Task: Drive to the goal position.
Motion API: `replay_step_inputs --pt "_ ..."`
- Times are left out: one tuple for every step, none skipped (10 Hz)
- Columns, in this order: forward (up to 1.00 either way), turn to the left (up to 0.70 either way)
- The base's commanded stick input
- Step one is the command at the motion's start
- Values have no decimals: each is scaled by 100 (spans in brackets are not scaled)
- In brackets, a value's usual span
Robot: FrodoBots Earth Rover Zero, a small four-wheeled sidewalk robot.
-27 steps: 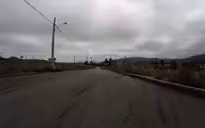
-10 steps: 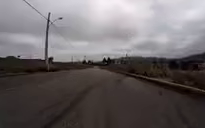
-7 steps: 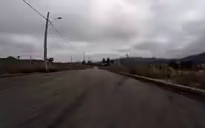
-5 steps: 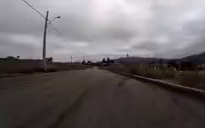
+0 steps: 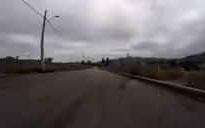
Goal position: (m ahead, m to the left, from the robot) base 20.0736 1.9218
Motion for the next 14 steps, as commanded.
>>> replay_step_inputs --pt "70 0" --pt "70 0" --pt "70 0" --pt "70 0" --pt "70 0" --pt "70 0" --pt "70 0" --pt "70 0" --pt "70 0" --pt "70 0" --pt "70 0" --pt "70 0" --pt "70 0" --pt "70 0"
